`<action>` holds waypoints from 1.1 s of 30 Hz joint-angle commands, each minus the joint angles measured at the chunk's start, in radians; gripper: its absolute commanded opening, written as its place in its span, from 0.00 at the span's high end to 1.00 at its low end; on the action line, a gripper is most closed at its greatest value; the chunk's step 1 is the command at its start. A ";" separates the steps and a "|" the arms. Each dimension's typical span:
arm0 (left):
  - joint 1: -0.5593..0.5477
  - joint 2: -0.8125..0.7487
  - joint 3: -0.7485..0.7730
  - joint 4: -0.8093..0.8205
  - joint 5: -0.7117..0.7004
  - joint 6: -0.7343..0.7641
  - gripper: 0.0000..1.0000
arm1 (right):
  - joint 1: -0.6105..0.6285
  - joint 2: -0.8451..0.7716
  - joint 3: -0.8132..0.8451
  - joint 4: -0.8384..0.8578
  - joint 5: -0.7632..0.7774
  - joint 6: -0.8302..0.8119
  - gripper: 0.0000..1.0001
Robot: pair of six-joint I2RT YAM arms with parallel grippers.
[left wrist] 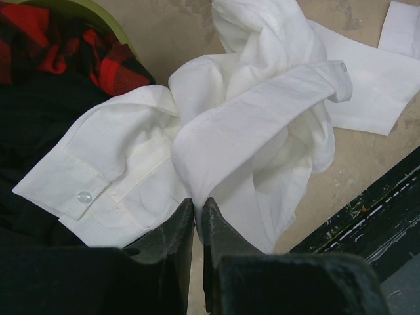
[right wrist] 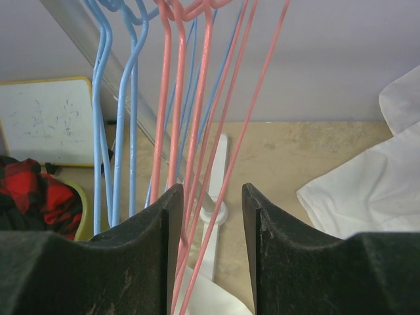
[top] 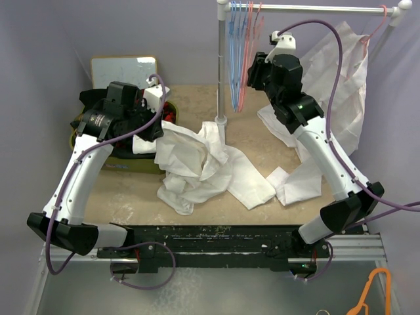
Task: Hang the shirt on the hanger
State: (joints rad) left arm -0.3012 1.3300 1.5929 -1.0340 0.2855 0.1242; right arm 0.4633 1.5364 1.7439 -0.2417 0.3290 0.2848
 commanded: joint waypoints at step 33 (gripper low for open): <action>0.009 -0.015 -0.012 0.030 0.055 0.032 0.89 | -0.005 -0.023 0.013 0.058 -0.034 0.004 0.52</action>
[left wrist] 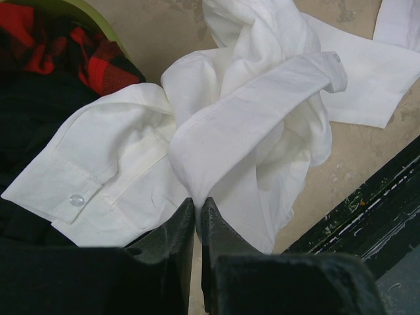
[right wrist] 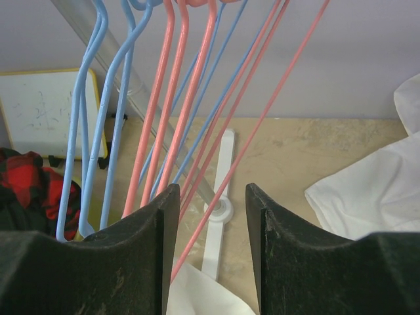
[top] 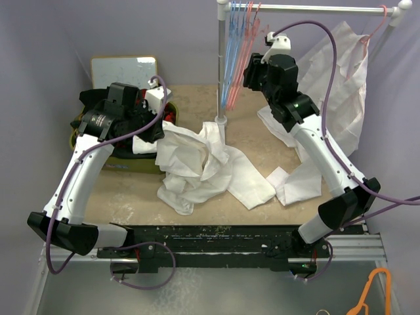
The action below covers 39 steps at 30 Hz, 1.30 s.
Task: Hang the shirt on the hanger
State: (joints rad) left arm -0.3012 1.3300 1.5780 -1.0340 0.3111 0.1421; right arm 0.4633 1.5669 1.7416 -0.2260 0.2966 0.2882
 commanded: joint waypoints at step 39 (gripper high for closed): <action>0.009 -0.003 0.005 0.018 0.054 0.022 0.90 | -0.005 -0.006 0.065 0.001 -0.008 0.029 0.38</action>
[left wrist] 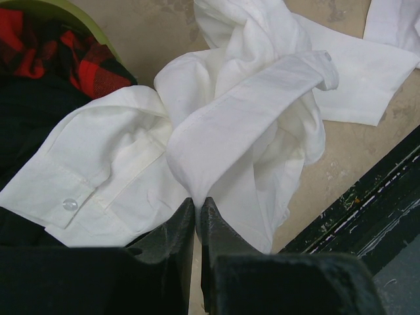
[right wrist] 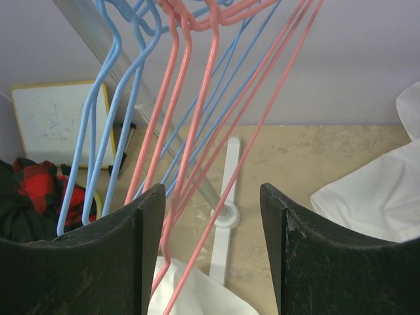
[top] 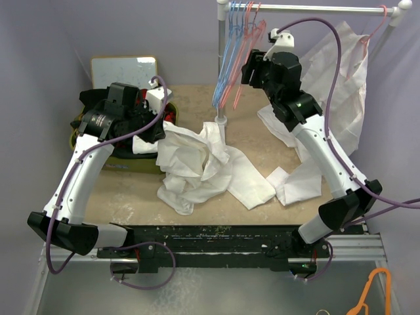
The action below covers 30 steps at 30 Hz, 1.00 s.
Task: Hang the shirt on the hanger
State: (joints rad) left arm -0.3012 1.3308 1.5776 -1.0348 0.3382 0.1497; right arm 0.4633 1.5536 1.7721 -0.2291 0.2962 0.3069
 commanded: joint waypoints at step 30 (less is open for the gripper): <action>0.013 -0.010 0.002 0.012 0.042 0.020 0.88 | -0.003 -0.081 -0.137 -0.075 0.011 0.000 0.67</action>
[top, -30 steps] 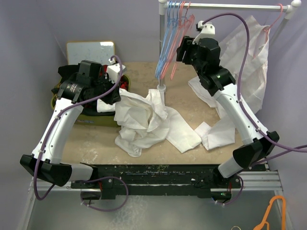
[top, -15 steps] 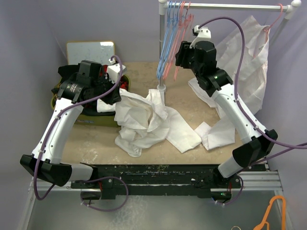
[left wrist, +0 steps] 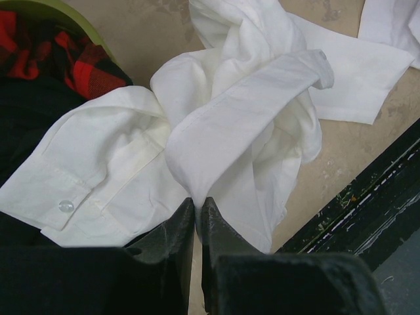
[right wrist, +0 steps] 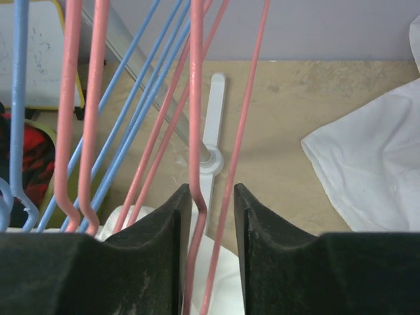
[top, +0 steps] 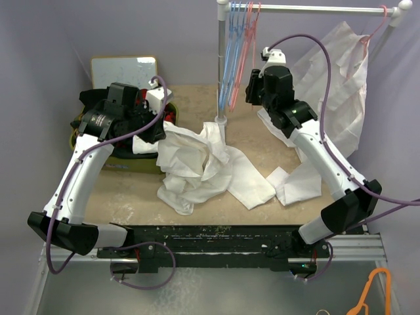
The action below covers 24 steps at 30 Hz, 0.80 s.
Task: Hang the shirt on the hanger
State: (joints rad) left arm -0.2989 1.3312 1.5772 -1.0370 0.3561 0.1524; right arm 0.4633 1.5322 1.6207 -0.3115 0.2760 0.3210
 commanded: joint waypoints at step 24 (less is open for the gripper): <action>-0.047 0.057 -0.008 -0.073 0.110 0.108 0.88 | 0.006 -0.213 0.074 -0.117 0.170 -0.109 1.00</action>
State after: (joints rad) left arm -0.3092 1.3777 1.5734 -1.1206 0.4747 0.2272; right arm 0.4644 1.4345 1.7054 -0.4500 0.4049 0.2295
